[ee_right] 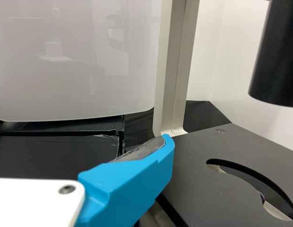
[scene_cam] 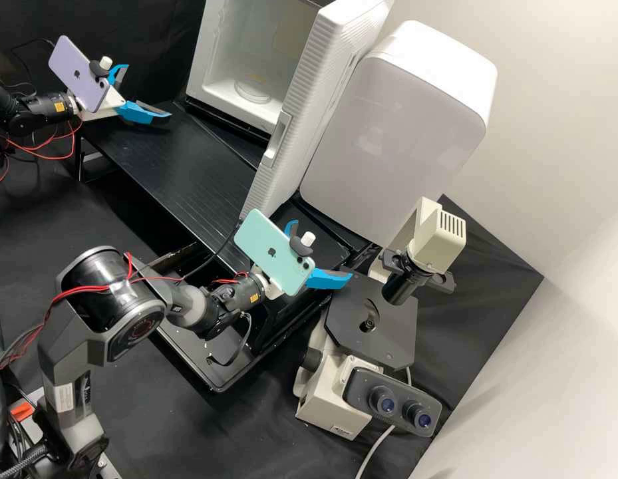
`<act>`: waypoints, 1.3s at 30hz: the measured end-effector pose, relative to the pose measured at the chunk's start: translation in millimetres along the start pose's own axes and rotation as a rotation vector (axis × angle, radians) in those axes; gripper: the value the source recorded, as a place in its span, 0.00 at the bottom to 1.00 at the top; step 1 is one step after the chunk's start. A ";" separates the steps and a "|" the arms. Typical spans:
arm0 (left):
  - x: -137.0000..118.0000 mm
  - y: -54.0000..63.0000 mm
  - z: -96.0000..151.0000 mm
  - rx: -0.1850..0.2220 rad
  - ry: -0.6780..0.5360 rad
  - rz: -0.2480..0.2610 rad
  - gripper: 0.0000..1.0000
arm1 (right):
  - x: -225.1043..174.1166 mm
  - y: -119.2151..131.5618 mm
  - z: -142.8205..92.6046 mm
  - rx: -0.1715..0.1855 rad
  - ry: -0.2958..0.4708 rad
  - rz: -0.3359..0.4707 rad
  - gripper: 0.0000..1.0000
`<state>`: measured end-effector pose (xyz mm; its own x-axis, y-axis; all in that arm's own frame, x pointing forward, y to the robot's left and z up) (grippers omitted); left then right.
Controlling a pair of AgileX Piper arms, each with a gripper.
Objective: Take the petri dish out of the incubator
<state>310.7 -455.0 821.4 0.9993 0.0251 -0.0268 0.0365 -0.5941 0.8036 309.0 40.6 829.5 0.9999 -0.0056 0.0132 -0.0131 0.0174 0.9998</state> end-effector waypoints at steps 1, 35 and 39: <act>0.0 0.0 0.0 0.000 0.000 0.000 1.00 | 0.0 0.0 0.0 0.000 0.000 0.000 1.00; 5.3 42.0 97.1 0.135 -0.467 0.097 1.00 | 0.0 0.0 0.0 0.000 0.000 0.000 1.00; 17.7 46.2 109.4 0.095 -0.511 0.072 1.00 | 0.0 0.0 0.0 0.000 0.000 0.000 1.00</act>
<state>330.5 -570.0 793.0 0.8729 -0.3998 -0.2796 -0.0554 -0.6506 0.7574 309.0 40.6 829.5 0.9999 -0.0056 0.0132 -0.0131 0.0174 0.9998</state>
